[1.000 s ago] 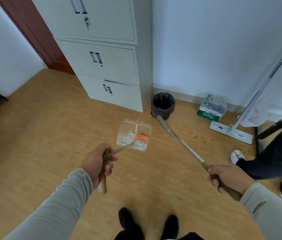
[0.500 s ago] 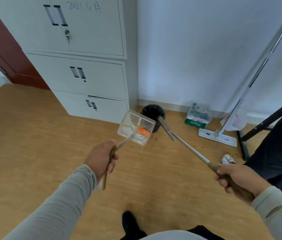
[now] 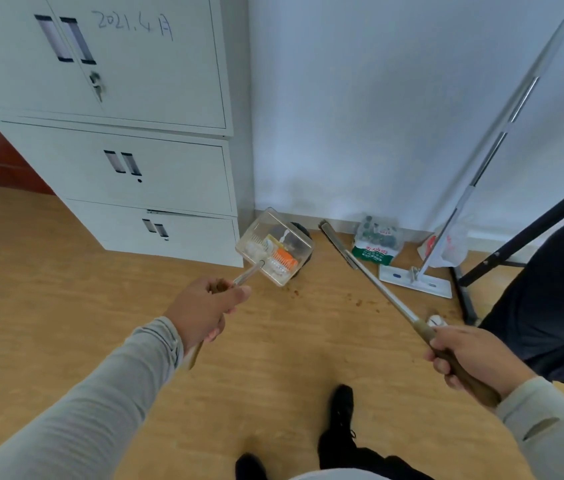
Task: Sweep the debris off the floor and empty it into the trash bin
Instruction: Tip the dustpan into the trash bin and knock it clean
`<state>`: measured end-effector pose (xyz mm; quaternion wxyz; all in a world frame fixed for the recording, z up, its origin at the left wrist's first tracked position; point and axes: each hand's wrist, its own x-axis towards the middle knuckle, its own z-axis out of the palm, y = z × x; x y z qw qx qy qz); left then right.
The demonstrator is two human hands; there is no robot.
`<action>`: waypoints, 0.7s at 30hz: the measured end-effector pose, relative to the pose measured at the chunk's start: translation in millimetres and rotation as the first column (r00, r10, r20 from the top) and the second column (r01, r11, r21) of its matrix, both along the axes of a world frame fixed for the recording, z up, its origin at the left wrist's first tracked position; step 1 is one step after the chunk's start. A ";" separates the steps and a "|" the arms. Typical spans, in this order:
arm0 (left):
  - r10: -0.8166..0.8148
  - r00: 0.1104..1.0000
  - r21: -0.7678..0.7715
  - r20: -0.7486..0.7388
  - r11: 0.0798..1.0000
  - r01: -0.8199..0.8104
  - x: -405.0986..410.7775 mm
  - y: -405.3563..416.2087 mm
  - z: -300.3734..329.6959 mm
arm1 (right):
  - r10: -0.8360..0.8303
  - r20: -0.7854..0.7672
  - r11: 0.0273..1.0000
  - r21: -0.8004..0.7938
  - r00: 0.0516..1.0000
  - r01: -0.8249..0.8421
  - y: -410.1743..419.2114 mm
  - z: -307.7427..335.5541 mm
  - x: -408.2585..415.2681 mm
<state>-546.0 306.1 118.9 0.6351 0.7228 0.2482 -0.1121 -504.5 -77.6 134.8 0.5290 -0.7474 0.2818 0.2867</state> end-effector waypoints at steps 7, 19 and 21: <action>-0.029 0.998 0.159 -0.061 0.987 0.039 85.9 -23.6 15.5 | -0.013 -0.015 0.999 0.050 1.000 0.014 -29.2 -9.4 64.9; -0.075 0.976 0.437 -0.204 0.885 0.160 212.2 -85.6 12.8 | 0.139 -0.032 0.984 0.117 0.990 -0.134 -73.5 -36.2 190.5; -0.061 0.977 0.445 -0.204 0.883 0.148 222.4 -93.6 12.5 | 0.150 -0.029 0.981 0.125 0.988 -0.146 -76.8 -39.6 198.8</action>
